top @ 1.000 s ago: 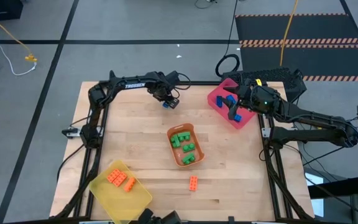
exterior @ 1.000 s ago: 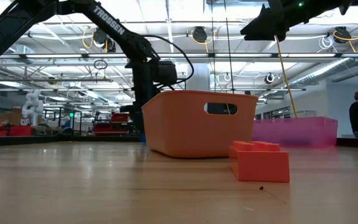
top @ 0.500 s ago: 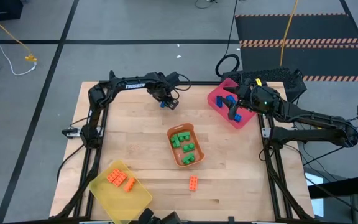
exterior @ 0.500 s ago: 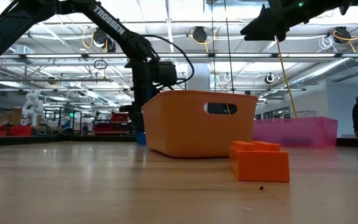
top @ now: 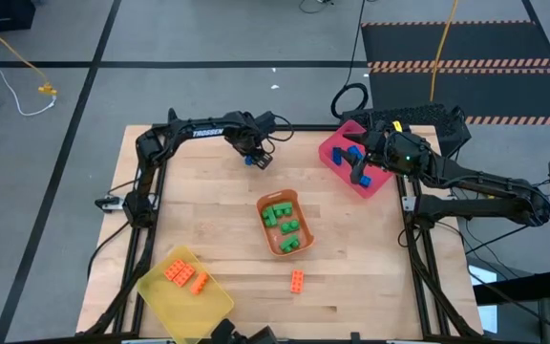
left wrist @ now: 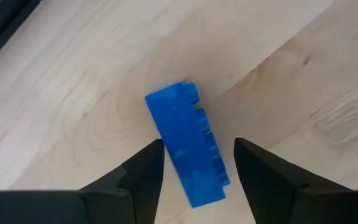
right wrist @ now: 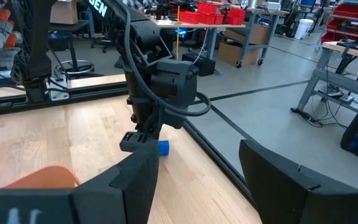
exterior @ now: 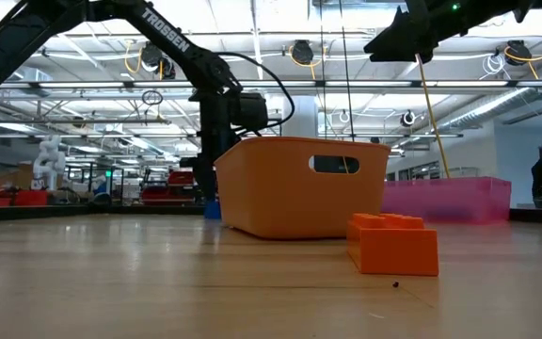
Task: Sort & place blocks by color
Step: Put the blue game piece into the pink bin
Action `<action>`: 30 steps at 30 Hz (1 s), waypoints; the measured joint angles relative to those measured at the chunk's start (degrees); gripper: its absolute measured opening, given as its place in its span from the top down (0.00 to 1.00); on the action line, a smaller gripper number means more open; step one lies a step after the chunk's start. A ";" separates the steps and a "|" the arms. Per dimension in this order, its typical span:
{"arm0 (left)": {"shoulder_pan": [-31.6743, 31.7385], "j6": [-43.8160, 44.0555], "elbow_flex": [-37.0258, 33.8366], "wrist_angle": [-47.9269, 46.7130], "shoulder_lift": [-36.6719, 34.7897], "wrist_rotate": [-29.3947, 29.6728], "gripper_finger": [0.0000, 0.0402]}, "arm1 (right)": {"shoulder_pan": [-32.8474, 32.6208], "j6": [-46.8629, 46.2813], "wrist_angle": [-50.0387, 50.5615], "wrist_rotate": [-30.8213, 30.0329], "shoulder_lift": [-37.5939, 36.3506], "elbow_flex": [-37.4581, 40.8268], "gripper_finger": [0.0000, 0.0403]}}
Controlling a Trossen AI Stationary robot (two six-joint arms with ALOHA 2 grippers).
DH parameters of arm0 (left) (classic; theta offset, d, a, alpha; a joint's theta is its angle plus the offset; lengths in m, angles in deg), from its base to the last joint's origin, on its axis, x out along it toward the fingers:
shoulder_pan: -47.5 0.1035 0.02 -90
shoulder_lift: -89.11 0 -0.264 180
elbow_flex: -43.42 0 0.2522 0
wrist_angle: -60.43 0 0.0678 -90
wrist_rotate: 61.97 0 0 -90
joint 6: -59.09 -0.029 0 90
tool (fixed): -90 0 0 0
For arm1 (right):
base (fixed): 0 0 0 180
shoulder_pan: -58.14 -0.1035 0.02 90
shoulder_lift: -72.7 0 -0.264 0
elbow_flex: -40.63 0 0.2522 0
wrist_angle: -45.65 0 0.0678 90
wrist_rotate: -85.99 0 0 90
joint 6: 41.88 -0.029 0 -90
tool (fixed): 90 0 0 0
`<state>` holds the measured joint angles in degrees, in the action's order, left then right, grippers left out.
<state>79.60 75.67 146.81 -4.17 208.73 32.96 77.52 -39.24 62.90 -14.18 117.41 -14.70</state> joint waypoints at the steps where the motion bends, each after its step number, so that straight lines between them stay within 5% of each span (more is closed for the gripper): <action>1: 0.00 -0.07 0.00 -0.50 0.00 0.10 0.53 | 0.00 0.00 0.00 0.00 0.00 0.00 0.46; 12: -0.15 -2.97 -0.07 -2.09 0.08 0.23 0.99 | 0.00 0.15 -0.02 0.00 -0.02 0.00 0.46; 23: -0.61 -4.92 0.00 -3.82 -0.98 0.28 1.00 | 0.00 1.23 0.00 0.00 -0.01 0.00 0.46; 30: 0.25 -9.52 0.00 -6.94 -3.10 6.84 0.98 | 0.00 1.25 0.13 0.00 0.00 0.00 0.46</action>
<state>79.85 66.15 146.81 -11.10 205.63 39.80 77.52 -37.99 63.03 -14.18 117.41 -14.70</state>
